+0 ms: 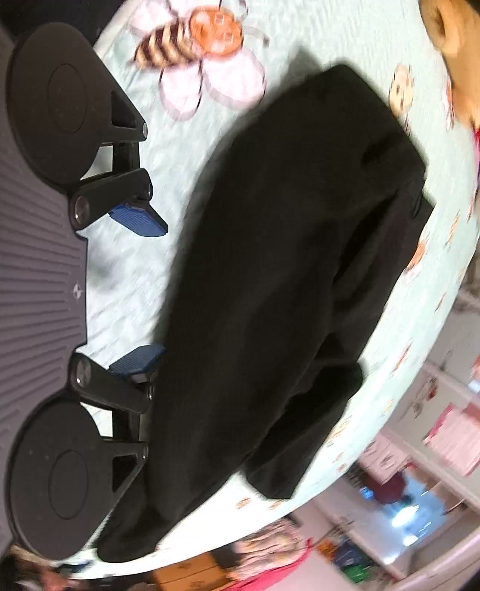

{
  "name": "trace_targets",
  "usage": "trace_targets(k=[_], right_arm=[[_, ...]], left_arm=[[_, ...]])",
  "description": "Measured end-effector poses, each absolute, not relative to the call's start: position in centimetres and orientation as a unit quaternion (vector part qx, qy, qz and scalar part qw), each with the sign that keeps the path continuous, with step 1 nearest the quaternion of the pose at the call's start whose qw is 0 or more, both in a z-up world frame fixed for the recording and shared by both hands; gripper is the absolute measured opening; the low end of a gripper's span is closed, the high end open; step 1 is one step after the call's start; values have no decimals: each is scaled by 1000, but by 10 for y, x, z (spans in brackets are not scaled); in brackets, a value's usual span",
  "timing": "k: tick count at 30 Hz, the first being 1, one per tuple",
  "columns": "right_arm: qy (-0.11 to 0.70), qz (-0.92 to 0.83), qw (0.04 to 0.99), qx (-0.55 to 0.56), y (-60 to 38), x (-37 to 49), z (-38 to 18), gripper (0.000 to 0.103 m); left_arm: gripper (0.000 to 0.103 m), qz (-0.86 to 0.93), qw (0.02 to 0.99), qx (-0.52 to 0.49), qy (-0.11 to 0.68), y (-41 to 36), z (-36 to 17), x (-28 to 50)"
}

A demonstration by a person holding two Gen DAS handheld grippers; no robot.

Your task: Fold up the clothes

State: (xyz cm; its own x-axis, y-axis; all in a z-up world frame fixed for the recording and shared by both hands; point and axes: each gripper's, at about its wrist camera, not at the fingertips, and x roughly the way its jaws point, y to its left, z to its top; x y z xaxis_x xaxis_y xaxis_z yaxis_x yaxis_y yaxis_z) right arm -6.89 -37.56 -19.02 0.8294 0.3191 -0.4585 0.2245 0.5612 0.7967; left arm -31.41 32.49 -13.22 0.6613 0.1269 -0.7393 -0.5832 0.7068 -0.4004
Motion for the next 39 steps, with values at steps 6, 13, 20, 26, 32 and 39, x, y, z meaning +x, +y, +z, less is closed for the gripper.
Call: trace_targets(k=[6,13,20,26,32,39], right_arm=[[310,56,827,466,-335,-95,-205,56],[375,138,814,421,-239,-80,-197,56],[428,191,799,377,-161,-97,-192,58],[456,189,797,347,-130,-106,-193,58],[466,197,793,339,-118,-112,-192,60],[479,214,783,335,-107,-115,-201,62]], left_arm=[[68,287,850,-319,303,372,-115,-362],[71,331,878,-226,260,417,-98,-387],[72,304,847,-338,275,461,-145,-364],[71,299,828,-408,243,473,-164,-332],[34,303,849,-387,193,452,-127,-336],[24,246,894,-365,85,414,-31,-364]])
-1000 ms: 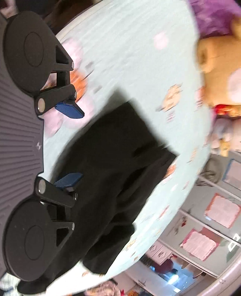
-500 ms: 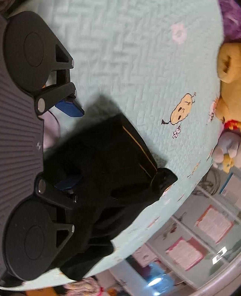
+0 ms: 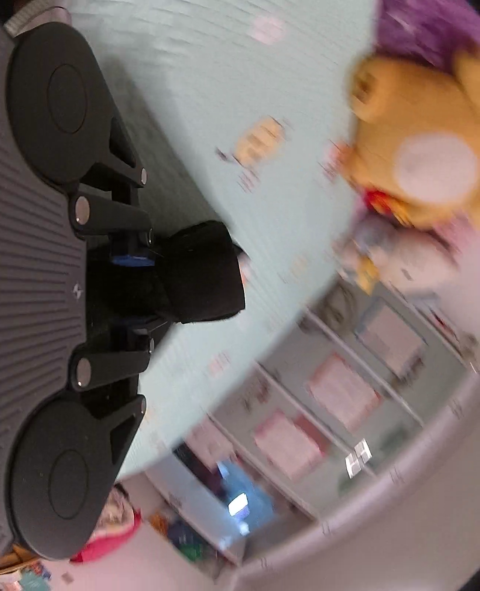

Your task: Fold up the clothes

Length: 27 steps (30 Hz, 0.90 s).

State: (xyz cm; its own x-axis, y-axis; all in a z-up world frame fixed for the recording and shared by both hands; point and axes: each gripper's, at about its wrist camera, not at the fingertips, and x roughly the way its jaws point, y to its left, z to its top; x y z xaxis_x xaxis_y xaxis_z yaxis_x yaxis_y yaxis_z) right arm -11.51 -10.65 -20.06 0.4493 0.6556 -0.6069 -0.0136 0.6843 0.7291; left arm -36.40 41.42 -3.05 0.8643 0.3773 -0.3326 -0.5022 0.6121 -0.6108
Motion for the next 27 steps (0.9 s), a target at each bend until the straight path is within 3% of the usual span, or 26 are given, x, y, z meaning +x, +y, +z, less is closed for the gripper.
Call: trace_targets(k=[4,14,23,25,27], right_arm=[[483,234,775,335,-101,-118,-200,64],[488,248,748,375,-98,-118,-212,65],[464,181,741,451,-121,-93,-217,64],[464,149,728,482,-125,-84,-224,61],[466,116,710,515,-130,-76,-231,52]], left_arm=[[23,241,899,-357,82,412,-5,-347],[23,293,853,-406,146,424,-52,-347],[23,295,822,-468,136,478,-33,-320],[26,307,815,-467,154,488,-36,-304],[28,322,809,-459,179,493,-43,-290]])
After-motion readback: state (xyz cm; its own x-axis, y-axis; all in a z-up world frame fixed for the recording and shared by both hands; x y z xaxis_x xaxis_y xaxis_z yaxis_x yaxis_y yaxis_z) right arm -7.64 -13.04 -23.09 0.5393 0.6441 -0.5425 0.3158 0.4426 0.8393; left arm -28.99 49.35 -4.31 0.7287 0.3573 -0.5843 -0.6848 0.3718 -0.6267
